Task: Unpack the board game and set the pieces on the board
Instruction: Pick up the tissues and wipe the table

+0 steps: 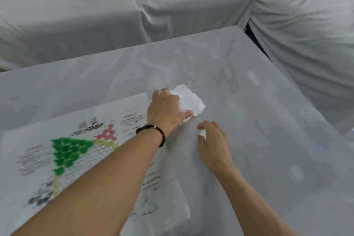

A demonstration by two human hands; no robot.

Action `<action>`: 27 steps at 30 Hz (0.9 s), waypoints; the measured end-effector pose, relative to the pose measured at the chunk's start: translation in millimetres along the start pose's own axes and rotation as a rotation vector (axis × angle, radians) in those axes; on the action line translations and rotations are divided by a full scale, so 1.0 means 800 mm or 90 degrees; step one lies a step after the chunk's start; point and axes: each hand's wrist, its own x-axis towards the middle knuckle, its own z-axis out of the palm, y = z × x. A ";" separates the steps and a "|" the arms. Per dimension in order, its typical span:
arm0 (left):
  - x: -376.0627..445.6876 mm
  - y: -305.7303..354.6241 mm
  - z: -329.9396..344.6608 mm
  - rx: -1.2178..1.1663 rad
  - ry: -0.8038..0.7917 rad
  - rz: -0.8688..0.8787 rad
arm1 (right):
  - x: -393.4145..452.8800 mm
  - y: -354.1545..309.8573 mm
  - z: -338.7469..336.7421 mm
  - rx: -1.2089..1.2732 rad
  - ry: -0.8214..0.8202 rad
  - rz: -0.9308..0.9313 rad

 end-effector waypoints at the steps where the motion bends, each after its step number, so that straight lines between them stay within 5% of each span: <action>1: 0.012 0.007 0.010 0.011 -0.016 0.019 | 0.007 0.007 -0.006 0.015 0.015 -0.003; 11: -0.039 0.036 0.006 -0.099 -0.065 0.095 | 0.000 0.006 -0.045 0.222 0.086 0.183; 20: -0.192 0.034 -0.074 -0.252 -0.152 0.171 | -0.181 -0.071 -0.089 0.302 0.168 0.322; 23: -0.240 0.043 -0.068 -0.285 -0.141 0.163 | -0.239 -0.051 -0.093 0.199 0.194 0.335; 27: -0.316 0.061 -0.033 -0.299 -0.267 0.148 | -0.319 0.009 -0.090 0.206 0.171 0.443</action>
